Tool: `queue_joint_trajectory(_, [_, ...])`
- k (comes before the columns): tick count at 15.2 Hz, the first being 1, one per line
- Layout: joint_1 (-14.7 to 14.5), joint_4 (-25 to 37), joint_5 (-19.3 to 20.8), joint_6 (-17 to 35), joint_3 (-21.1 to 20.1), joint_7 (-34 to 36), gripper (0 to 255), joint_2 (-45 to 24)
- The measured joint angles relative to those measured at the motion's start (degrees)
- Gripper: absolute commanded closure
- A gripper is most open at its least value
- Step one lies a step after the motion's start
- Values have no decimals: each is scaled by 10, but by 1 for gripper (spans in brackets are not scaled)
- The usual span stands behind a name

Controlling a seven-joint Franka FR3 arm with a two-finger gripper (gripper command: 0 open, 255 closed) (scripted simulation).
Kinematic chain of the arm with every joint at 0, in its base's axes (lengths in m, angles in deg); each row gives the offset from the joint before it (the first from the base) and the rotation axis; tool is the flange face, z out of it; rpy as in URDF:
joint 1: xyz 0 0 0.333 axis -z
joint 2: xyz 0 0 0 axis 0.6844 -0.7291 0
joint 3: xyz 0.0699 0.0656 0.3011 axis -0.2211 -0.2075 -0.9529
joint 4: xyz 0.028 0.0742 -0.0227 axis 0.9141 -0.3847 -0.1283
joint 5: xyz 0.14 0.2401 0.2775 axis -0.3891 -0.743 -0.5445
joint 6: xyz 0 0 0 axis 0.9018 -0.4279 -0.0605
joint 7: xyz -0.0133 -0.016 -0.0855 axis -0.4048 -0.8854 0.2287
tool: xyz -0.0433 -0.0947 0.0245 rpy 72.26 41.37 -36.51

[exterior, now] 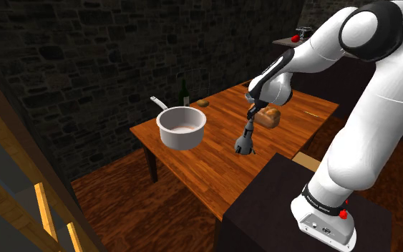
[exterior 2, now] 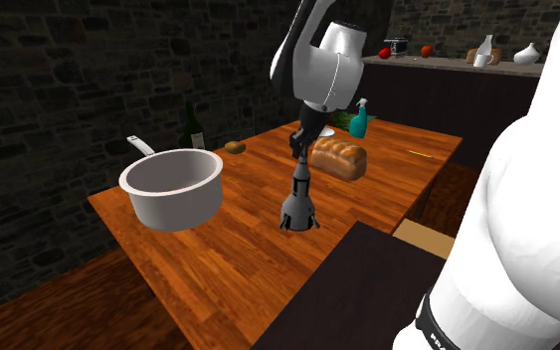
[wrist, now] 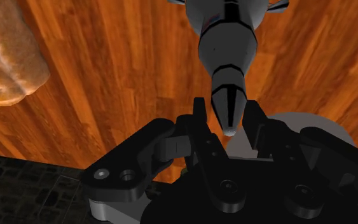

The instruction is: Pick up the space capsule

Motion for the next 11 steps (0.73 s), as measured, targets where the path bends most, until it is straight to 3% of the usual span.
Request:
queue_joint_trajectory(5, [15,-4,131,-31,5,103,255,49])
queue_joint_trajectory(11, [41,5,213,-73,-11,169,255,90])
